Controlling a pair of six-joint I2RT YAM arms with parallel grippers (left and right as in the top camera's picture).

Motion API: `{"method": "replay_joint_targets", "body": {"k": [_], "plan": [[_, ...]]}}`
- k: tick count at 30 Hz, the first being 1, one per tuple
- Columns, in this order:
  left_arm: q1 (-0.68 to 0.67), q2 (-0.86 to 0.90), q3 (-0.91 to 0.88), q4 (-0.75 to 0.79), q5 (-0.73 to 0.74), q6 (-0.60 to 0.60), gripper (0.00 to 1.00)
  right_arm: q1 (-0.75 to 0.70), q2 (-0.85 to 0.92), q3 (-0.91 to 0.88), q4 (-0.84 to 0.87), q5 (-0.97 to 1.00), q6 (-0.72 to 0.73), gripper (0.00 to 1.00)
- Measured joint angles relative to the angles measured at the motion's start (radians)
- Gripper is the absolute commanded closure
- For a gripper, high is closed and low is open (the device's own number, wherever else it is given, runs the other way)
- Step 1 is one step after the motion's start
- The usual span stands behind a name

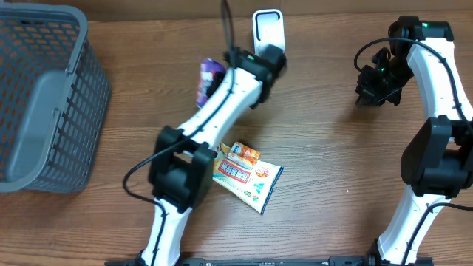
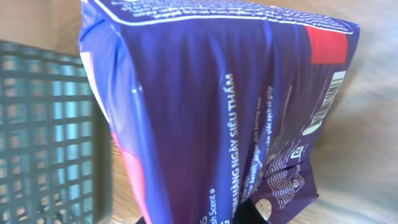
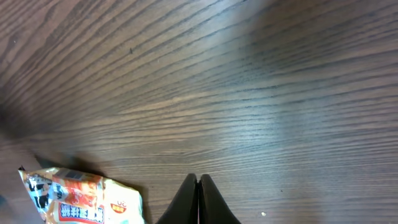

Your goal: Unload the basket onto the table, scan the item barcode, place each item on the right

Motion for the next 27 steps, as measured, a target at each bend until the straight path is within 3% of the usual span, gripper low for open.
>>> {"method": "replay_joint_targets", "body": {"k": [13, 21, 24, 27], "plan": [[-0.156, 0.079, 0.013, -0.034, 0.071, -0.018, 0.76, -0.001, 0.000, 0.002, -0.051, 0.052, -0.018, 0.89], [-0.166, 0.078, 0.116, -0.047, 0.360, -0.019, 0.74, -0.042, 0.000, 0.098, -0.121, 0.055, -0.019, 0.83], [-0.168, 0.084, 0.158, -0.057, 0.525, -0.014, 0.65, -0.069, 0.000, 0.142, -0.154, 0.055, -0.021, 0.80], [-0.168, 0.105, 0.229, -0.095, 0.674, 0.010, 0.46, -0.088, 0.000, 0.169, -0.163, 0.053, -0.021, 0.77]]}}
